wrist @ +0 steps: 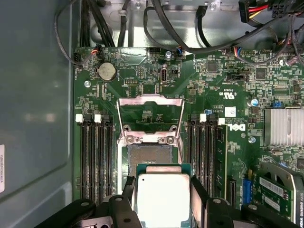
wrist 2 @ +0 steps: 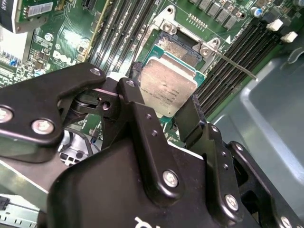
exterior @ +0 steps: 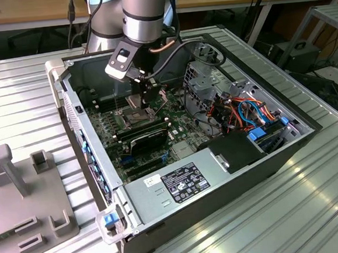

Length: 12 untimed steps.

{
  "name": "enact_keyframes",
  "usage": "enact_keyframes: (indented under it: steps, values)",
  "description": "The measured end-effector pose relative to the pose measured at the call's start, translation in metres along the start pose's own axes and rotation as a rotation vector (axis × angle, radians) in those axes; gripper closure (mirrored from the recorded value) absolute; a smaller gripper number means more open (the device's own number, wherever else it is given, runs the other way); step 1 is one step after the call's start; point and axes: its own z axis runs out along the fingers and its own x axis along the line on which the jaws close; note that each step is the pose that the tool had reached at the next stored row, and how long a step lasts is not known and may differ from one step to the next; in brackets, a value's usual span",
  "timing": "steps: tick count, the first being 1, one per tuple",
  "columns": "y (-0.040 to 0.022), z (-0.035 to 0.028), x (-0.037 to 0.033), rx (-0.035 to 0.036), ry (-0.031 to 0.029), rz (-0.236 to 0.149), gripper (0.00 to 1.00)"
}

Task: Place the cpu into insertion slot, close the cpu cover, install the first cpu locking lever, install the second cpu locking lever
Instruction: 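Place the cpu into insertion slot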

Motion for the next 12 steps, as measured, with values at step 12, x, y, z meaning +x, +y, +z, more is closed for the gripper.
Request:
enact_keyframes:
  steps: [12]
  values:
    - [0.0029,0.0100,0.0030,0.0000,0.0002,0.000,0.45]
